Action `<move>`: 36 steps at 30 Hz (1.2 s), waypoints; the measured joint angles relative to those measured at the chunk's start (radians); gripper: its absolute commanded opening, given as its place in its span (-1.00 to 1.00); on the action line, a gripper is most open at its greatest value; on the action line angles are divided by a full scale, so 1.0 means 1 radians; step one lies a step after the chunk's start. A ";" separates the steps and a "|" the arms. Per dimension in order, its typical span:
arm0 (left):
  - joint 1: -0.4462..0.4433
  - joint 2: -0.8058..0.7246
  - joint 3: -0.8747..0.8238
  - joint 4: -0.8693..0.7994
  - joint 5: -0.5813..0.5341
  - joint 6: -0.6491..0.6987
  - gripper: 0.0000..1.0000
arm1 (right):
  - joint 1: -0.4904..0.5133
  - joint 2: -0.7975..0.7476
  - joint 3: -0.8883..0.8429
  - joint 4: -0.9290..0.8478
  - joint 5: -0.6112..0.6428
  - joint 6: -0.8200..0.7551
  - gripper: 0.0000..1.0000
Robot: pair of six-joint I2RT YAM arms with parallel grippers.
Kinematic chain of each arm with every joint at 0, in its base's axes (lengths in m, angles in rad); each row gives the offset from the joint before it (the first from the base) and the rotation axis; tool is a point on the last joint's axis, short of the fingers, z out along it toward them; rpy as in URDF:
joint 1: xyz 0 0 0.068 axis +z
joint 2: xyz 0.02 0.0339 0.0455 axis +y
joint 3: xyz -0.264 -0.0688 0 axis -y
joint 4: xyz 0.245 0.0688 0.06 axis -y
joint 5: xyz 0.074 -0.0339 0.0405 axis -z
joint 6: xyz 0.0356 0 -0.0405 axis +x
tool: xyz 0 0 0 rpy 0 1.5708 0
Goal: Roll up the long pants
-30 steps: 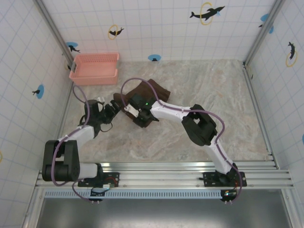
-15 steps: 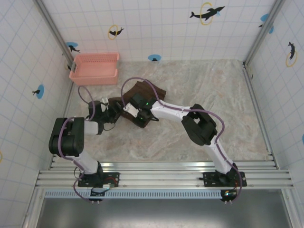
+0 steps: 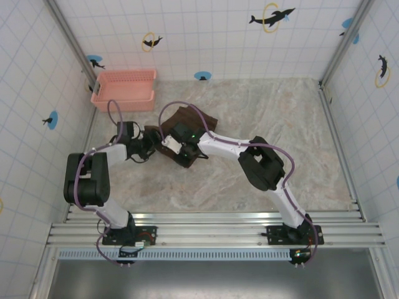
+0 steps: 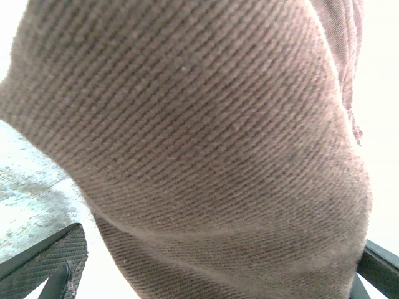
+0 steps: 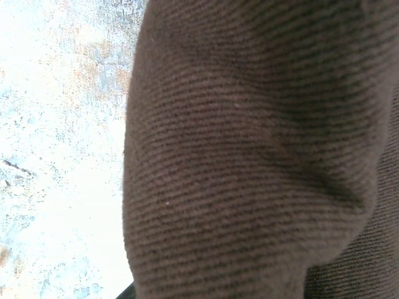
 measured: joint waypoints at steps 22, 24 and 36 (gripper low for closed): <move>0.000 0.201 -0.282 0.896 0.015 -0.216 0.37 | -0.003 0.009 -0.001 0.033 -0.055 -0.003 -1.00; 0.000 0.305 -0.299 1.095 0.023 -0.268 -0.11 | -0.006 0.012 0.000 0.036 -0.062 -0.003 -1.00; 0.010 0.453 -0.300 1.418 0.082 -0.392 -1.00 | -0.006 0.021 0.006 0.061 -0.074 0.002 -1.00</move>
